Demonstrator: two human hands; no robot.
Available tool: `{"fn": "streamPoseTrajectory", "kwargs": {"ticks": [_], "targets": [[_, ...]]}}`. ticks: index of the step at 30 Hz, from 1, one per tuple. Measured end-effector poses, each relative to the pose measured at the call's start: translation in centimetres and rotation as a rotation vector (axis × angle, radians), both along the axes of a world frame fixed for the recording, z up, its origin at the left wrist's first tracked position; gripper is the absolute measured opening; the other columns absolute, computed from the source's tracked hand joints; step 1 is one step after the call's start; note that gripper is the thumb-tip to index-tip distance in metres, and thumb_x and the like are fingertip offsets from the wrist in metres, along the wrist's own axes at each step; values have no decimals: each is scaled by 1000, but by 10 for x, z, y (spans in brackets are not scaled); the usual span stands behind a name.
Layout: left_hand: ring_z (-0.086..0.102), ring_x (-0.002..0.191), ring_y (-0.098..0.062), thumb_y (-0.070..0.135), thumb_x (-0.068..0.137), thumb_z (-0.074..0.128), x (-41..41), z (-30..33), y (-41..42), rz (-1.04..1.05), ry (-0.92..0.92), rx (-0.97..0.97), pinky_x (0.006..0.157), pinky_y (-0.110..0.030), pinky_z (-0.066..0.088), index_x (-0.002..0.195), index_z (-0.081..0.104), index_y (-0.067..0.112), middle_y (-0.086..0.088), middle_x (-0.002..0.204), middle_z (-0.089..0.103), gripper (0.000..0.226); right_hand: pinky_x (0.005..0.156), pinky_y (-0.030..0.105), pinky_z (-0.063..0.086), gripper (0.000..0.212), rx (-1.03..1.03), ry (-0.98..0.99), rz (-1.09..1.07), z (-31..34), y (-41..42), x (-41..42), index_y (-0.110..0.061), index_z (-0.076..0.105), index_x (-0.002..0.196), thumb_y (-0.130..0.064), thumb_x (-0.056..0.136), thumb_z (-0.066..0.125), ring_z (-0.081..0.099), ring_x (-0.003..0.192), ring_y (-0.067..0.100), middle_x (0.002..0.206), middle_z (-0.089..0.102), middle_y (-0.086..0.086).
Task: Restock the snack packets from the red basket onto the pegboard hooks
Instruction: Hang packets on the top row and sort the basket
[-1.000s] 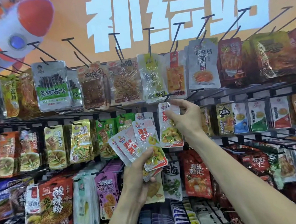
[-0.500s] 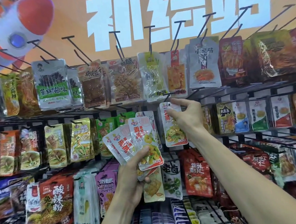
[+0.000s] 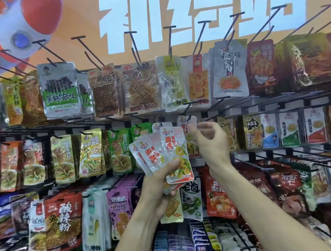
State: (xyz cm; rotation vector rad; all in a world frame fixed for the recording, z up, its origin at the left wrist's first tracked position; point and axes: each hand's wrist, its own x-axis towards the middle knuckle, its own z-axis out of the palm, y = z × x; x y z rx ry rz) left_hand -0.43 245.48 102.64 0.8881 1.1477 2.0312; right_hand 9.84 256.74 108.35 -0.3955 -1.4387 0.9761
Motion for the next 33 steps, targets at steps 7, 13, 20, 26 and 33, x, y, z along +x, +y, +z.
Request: {"fn": "streamPoseTrajectory", "kwargs": {"ticks": [7, 13, 20, 26, 33], "targets": [[62, 49, -15, 37, 81, 85, 20, 3, 9, 23, -26, -7, 32, -19, 33, 121, 74, 3, -8, 85, 77, 54, 84, 35, 59, 47, -48, -14, 113, -13, -3, 5, -22, 60, 109, -21, 75, 93, 67, 101, 16, 107, 70, 3], [57, 54, -24, 68, 73, 79, 17, 9, 11, 30, -117, 15, 29, -18, 22, 117, 68, 6, -15, 80, 66, 77, 92, 16, 47, 43, 90, 26, 8, 13, 8, 4, -23, 70, 125, -18, 85, 85, 61, 110, -3, 119, 69, -15], [51, 54, -25, 53, 91, 56, 14, 9, 1, -54, -143, 79, 28, -15, 20, 93, 59, 4, -18, 79, 61, 49, 108, 36, 50, 47, 87, -15, -30, 28, 9, 3, -23, 69, 131, -15, 87, 82, 61, 116, 10, 122, 68, -11], [60, 56, -29, 44, 99, 47, 10, 9, -5, -56, -73, 100, 28, -18, 24, 96, 64, 1, -22, 82, 67, 47, 113, 44, 48, 51, 58, -78, -56, 32, 12, -1, -22, 69, 135, -15, 86, 83, 59, 127, 13, 132, 68, -7], [72, 64, -31, 39, 102, 53, 13, 12, -5, -26, -62, 111, 29, -19, 33, 112, 60, 4, -24, 89, 72, 37, 115, 38, 45, 49, 26, -157, -114, 32, 23, -16, -16, 68, 135, -7, 88, 79, 59, 131, 16, 137, 67, -3]]}}
